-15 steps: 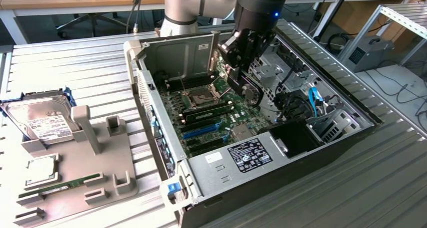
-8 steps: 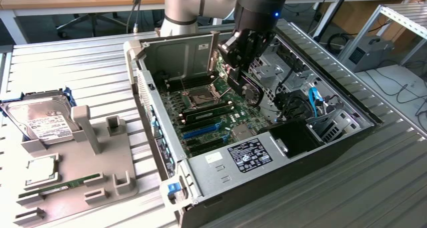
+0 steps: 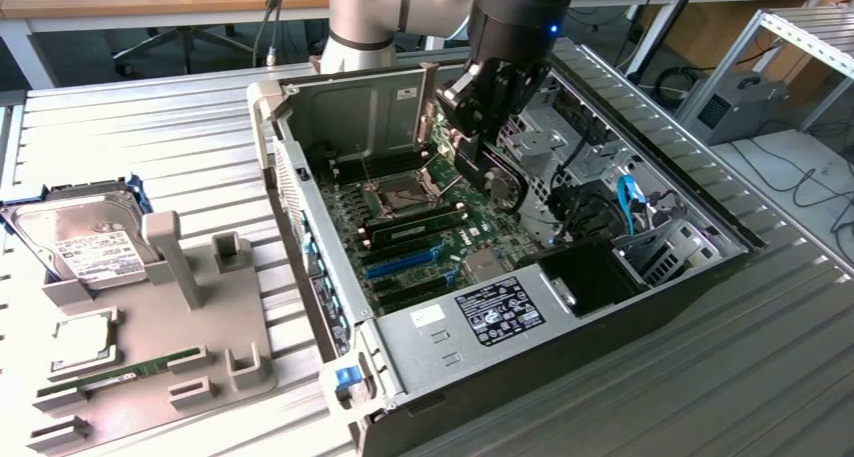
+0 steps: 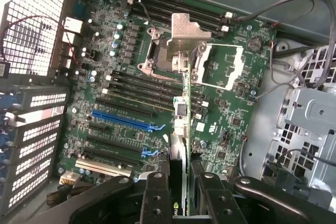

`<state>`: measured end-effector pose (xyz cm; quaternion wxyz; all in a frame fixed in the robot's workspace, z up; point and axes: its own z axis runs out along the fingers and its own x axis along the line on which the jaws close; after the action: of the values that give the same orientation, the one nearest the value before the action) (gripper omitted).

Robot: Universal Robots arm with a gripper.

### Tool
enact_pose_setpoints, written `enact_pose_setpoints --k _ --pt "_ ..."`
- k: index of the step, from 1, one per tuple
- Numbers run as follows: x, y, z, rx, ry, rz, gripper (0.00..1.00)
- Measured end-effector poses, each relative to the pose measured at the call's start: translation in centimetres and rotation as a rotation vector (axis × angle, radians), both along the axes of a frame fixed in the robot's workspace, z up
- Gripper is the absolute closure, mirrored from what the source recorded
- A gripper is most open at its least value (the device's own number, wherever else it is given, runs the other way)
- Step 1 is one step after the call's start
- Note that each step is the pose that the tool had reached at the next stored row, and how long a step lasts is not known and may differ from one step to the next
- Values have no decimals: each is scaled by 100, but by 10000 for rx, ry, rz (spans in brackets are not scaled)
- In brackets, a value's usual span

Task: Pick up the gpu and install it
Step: 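Insert the gpu into the slot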

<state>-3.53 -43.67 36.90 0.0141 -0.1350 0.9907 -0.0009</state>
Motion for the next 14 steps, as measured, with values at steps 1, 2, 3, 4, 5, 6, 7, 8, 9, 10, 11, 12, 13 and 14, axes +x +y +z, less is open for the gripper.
enact_pose_setpoints --k 1,2,3,4,5,6,7,8,9,10,11,12,13,14 --pt "0 0 0 0 0 14 74" --pt "0 0 0 0 0 29 74" --pt "0 0 0 -1 0 41 74" --pt "0 0 0 0 0 53 74" --pt "0 0 0 0 0 65 74" --pt "0 0 0 0 0 81 74" --pt "0 0 0 0 0 95 74" --pt "0 0 0 -1 0 122 74" --pt "0 0 0 0 0 135 74" --pt "0 0 0 0 0 151 74" --pt "0 0 0 0 0 164 74" --pt "0 0 0 0 0 178 74" --pt "0 0 0 1 0 189 74" --pt "0 0 0 0 0 204 74"
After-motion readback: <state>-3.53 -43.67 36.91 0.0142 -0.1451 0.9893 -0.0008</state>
